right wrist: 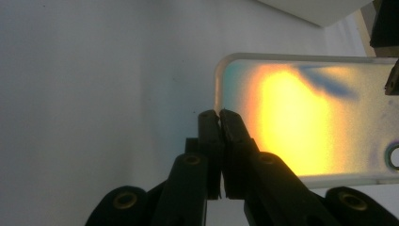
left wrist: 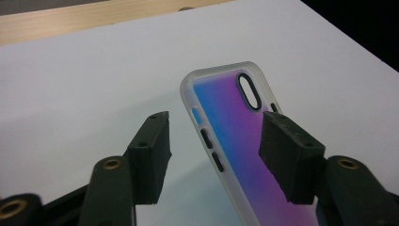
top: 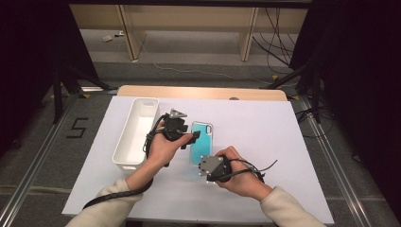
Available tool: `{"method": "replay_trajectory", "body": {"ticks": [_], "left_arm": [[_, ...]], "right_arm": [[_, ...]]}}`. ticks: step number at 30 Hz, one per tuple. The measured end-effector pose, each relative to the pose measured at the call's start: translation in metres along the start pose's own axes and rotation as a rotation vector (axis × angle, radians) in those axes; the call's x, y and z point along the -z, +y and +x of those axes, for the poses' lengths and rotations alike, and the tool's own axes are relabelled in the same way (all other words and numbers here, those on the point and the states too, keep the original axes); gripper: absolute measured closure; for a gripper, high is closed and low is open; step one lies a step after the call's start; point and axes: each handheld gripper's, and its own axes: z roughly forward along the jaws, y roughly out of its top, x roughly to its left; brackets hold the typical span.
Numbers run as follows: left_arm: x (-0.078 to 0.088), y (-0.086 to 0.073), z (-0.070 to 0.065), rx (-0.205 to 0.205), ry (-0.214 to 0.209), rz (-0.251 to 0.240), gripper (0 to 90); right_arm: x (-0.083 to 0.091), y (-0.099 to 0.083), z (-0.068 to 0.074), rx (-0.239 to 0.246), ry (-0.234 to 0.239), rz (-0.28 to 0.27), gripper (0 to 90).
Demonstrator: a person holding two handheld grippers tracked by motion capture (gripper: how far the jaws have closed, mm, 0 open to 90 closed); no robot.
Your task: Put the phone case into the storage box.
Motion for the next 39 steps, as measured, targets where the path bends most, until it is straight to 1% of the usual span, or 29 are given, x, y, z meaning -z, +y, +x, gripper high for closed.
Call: {"method": "replay_trajectory", "body": {"ticks": [1,2,3,4,6,7,9,11,13,14,15,17,18,19,20,21,22,23,24,26,27,28,29,30,31,32,36,37,39], "left_arm": [[0.000,0.000,0.001,-0.017,0.010,0.017,46.3],[-0.002,0.001,0.000,0.004,0.008,0.010,47.6],[-0.002,0.001,0.000,0.004,0.007,0.023,49.1],[-0.003,0.001,0.001,0.006,0.012,0.030,50.0],[-0.004,0.002,0.002,0.019,0.008,0.026,52.6],[-0.004,0.002,0.003,0.015,0.013,0.032,54.2],[-0.005,0.001,0.003,0.033,0.013,0.023,56.3],[-0.005,0.001,0.004,0.029,0.018,0.026,58.0],[-0.005,0.001,0.005,0.048,0.012,0.019,60.6],[-0.005,0.000,0.005,0.048,0.011,0.023,61.5],[-0.006,0.000,0.005,0.051,0.013,0.022,62.4],[-0.006,0.000,0.005,0.053,0.008,0.022,64.6],[-0.006,0.000,0.005,0.060,0.007,0.014,65.7],[-0.007,0.000,0.003,0.083,0.008,-0.006,67.4],[-0.007,0.000,0.003,0.084,0.008,-0.008,68.2],[-0.006,0.000,0.004,0.066,0.001,0.006,69.1],[-0.005,0.000,0.004,0.060,-0.002,0.011,69.5],[-0.006,0.000,0.002,0.081,-0.005,-0.007,70.3],[-0.005,0.000,0.002,0.081,-0.008,-0.007,71.0],[-0.004,0.001,0.001,0.077,-0.016,-0.007,72.4],[-0.004,0.001,0.001,0.077,-0.019,-0.013,73.1],[-0.003,0.001,0.001,0.082,-0.023,-0.020,73.8],[-0.002,0.001,0.000,0.081,-0.026,-0.022,74.8],[-0.003,0.001,-0.001,0.093,-0.027,-0.033,75.3],[-0.001,0.001,0.000,0.085,-0.033,-0.026,76.1],[-0.002,0.001,-0.001,0.097,-0.035,-0.036,76.7],[0.000,0.002,-0.003,0.103,-0.053,-0.038,78.9],[0.001,0.002,-0.004,0.103,-0.044,-0.035,79.5],[0.001,0.002,-0.003,0.105,-0.066,-0.043,80.4]], "right_arm": [[0.000,0.000,0.000,0.001,0.001,0.002,88.8],[0.000,0.000,-0.001,0.008,0.003,0.000,88.8],[0.000,0.001,-0.001,0.009,0.015,0.000,88.8],[0.000,0.001,0.000,0.007,-0.016,0.006,88.8],[0.000,0.001,0.000,0.012,-0.003,0.007,88.8],[0.000,0.001,0.000,0.014,-0.004,0.008,88.8],[0.000,0.002,0.001,0.008,-0.010,0.015,88.8],[-0.001,0.002,0.002,0.010,-0.007,0.017,88.8],[-0.001,0.002,0.002,0.025,-0.026,0.018,88.8],[-0.001,0.002,0.002,0.020,-0.026,0.020,88.8],[-0.002,0.002,0.002,0.030,-0.001,0.019,88.8],[-0.002,0.003,0.002,0.043,-0.012,0.021,88.8],[-0.002,0.003,0.002,0.037,-0.013,0.024,88.8],[-0.003,0.002,0.005,0.012,-0.027,0.034,88.8],[-0.003,0.002,0.005,0.010,-0.029,0.036,88.8],[-0.002,0.002,0.002,0.037,-0.012,0.049,88.8],[-0.003,0.002,0.000,0.072,-0.015,0.041,88.8],[-0.003,0.002,0.000,0.073,-0.015,0.042,88.8],[-0.004,0.002,0.000,0.075,-0.028,0.047,88.9],[-0.005,0.002,0.001,0.075,-0.014,0.045,88.9],[-0.005,0.002,0.001,0.073,-0.022,0.049,88.9],[-0.005,0.002,0.002,0.056,-0.026,0.058,89.0],[-0.006,0.002,0.001,0.070,-0.026,0.057,89.0],[-0.006,0.002,0.002,0.070,-0.022,0.056,89.1],[-0.007,0.001,0.002,0.070,-0.017,0.056,89.1],[-0.008,0.001,0.002,0.070,-0.018,0.058,89.1],[-0.010,0.001,0.002,0.065,-0.016,0.071,89.1],[-0.010,0.001,0.002,0.069,-0.015,0.075,89.2],[-0.011,0.001,0.002,0.065,-0.015,0.080,89.2]]}}
